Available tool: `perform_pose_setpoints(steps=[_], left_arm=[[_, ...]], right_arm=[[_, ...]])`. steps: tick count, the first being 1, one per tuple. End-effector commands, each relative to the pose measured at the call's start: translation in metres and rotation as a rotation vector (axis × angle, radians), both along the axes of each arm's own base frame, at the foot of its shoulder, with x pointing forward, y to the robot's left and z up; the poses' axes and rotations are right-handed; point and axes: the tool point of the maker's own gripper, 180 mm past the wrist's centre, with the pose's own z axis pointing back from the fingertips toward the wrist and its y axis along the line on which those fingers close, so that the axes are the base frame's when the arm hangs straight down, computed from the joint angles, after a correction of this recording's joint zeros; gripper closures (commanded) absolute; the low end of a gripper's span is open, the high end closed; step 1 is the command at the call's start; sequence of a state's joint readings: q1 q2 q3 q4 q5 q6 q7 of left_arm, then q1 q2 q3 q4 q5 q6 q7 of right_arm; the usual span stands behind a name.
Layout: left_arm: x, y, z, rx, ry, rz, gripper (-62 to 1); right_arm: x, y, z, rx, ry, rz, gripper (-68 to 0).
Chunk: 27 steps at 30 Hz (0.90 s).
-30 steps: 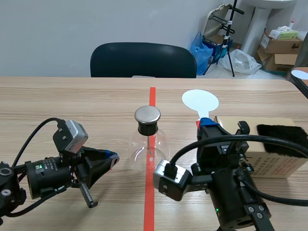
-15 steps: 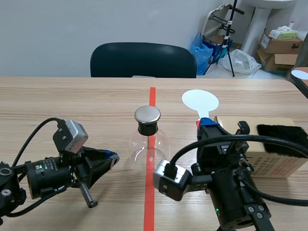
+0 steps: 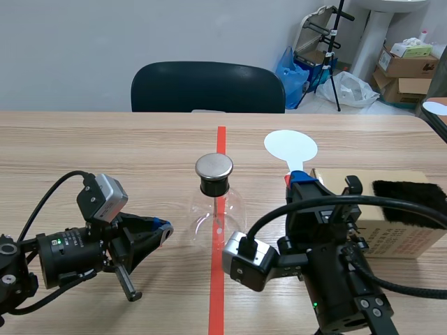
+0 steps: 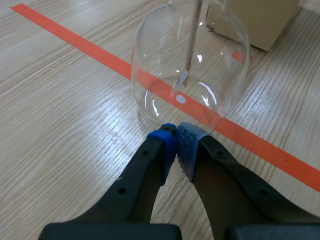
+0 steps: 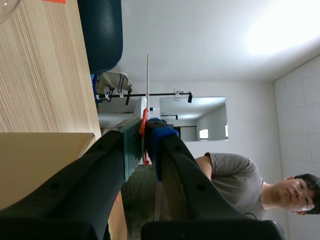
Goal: Do the electroscope experiment
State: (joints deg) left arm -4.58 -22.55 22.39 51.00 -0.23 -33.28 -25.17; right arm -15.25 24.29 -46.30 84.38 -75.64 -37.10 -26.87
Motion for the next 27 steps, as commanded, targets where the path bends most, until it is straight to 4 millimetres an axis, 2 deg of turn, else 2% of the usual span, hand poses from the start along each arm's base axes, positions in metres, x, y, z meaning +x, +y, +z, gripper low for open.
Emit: perform_pose_setpoints(steps=[1,17,27], left_arm=[[0.003,-0.004,0.011,-0.034,-0.024,-0.002,-4.1],[0.003,-0.004,0.011,-0.034,-0.024,-0.002,-4.1],[0.003,-0.004,0.011,-0.034,-0.024,-0.002,-4.1]], right_arm=[[0.005,0.001,0.013,0.008,-0.044,0.005,-0.9],[0.004,0.003,0.013,0.007,-0.044,0.019,-0.9],[-0.006,0.032,0.013,-0.008,-0.052,0.188,-0.9]])
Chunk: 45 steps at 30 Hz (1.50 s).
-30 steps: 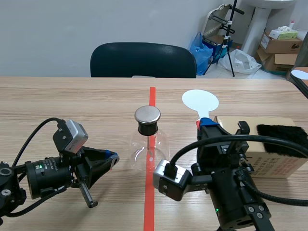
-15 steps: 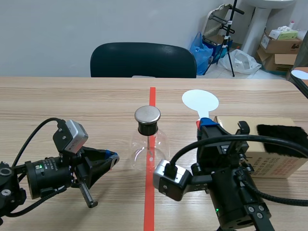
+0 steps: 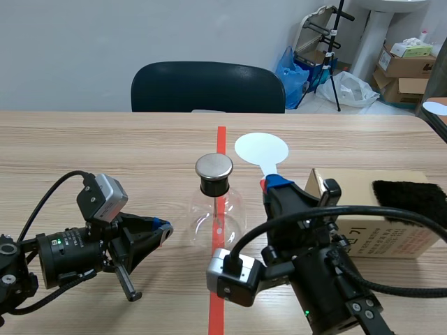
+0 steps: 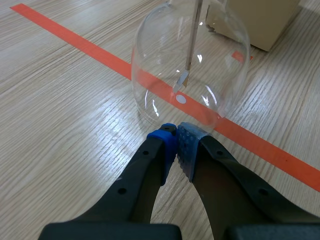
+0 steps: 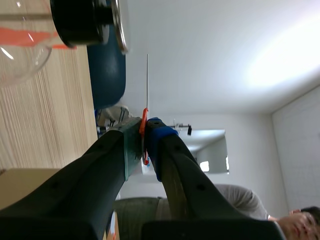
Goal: Do the electroscope experiment
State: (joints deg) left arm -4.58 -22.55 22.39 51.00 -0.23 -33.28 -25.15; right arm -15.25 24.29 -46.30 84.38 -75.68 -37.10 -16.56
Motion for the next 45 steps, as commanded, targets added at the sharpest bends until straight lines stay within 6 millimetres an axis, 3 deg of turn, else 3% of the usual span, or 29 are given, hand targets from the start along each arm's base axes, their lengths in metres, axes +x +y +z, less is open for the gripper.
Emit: perform_pose_setpoints(steps=[1,14,45], left_arm=[[0.003,-0.004,0.011,-0.034,-0.024,-0.002,-4.1],[0.003,-0.004,0.011,-0.034,-0.024,-0.002,-4.1],[0.003,-0.004,0.011,-0.034,-0.024,-0.002,-4.1]], right_arm=[[0.003,0.004,0.013,0.006,-0.045,0.027,-0.9],[-0.014,0.032,0.012,-0.009,-0.053,0.209,-0.9],[-0.015,0.034,0.012,-0.01,-0.053,0.219,-0.9]])
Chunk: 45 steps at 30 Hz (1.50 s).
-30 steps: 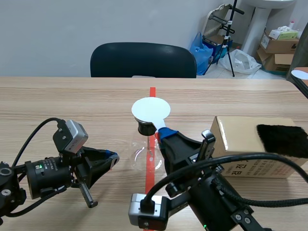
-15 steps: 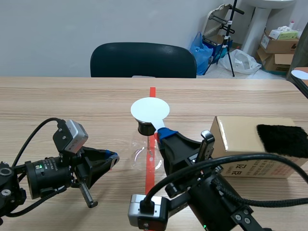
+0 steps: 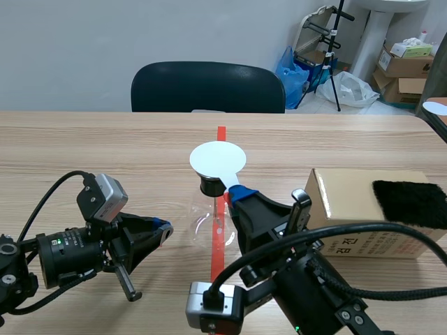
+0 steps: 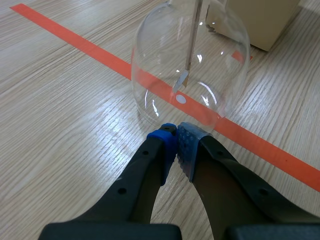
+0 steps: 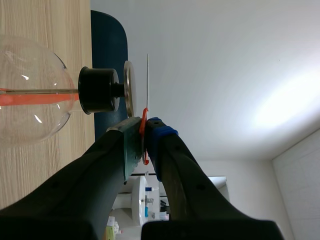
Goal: Do the electroscope experiment
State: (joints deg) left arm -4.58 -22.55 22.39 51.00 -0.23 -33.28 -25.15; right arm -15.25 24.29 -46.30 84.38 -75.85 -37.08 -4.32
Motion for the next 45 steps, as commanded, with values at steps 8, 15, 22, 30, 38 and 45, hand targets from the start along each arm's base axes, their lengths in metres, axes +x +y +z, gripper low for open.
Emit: perform_pose_setpoints(steps=[8,15,22,30,38,45], left_arm=[[0.003,-0.004,0.011,-0.034,-0.024,-0.002,-4.1],[0.003,-0.004,0.011,-0.034,-0.024,-0.002,-4.1],[0.003,-0.004,0.011,-0.034,-0.024,-0.002,-4.1],[0.003,-0.004,0.011,-0.034,-0.024,-0.002,-4.1],[0.003,-0.004,0.011,-0.034,-0.024,-0.002,-4.1],[0.003,-0.004,0.011,-0.034,-0.024,-0.002,-4.1]], right_arm=[[0.005,0.0,0.012,0.01,-0.043,0.003,-0.9],[0.013,-0.012,0.012,0.017,-0.039,-0.079,-0.9],[0.026,-0.038,0.012,0.029,-0.033,-0.236,-0.9],[0.035,-0.062,0.012,0.039,-0.028,-0.377,-0.9],[0.038,-0.08,0.012,0.046,-0.026,-0.48,-0.9],[0.04,-0.092,0.012,0.051,-0.023,-0.549,-0.9]])
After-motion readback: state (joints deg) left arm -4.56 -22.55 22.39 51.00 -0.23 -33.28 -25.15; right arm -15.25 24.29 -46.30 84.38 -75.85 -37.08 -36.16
